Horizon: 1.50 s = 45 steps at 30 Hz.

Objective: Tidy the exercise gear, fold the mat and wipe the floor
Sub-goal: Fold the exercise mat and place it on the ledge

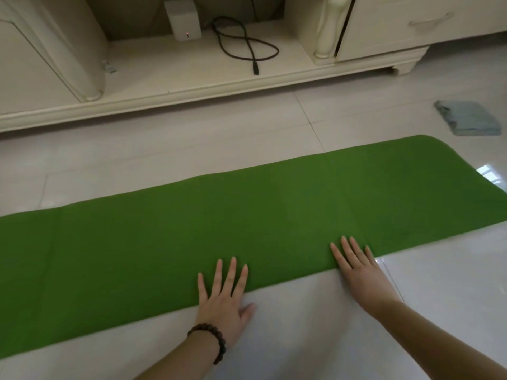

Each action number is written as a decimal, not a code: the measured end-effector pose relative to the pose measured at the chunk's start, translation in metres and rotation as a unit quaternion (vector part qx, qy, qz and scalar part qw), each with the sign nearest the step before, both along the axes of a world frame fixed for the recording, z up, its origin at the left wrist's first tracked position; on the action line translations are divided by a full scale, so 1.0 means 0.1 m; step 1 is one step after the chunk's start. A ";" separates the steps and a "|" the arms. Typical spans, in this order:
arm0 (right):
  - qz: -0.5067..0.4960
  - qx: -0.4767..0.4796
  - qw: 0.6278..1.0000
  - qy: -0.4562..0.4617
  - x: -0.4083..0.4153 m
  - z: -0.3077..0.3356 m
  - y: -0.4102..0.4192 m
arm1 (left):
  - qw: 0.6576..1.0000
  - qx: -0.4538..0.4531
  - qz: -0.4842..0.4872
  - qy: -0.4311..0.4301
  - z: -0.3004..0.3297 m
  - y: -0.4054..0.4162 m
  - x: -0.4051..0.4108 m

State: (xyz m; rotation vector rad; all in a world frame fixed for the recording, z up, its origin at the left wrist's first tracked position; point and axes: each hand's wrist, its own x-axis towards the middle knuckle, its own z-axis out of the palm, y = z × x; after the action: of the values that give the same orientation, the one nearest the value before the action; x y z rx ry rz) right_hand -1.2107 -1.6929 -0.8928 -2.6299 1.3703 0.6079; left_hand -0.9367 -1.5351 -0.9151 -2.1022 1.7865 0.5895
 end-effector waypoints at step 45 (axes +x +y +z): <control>-0.307 -0.024 0.930 -0.202 -1.39 7.53 0.34 | 0.985 -0.116 0.044 0.118 7.45 -1.23 -1.59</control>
State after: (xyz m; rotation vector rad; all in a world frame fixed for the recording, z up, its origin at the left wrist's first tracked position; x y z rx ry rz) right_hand -1.3492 -1.6585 -0.1400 -1.9989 1.9151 -0.0489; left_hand -1.0956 -1.6586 -0.1706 -2.3624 1.9813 0.7106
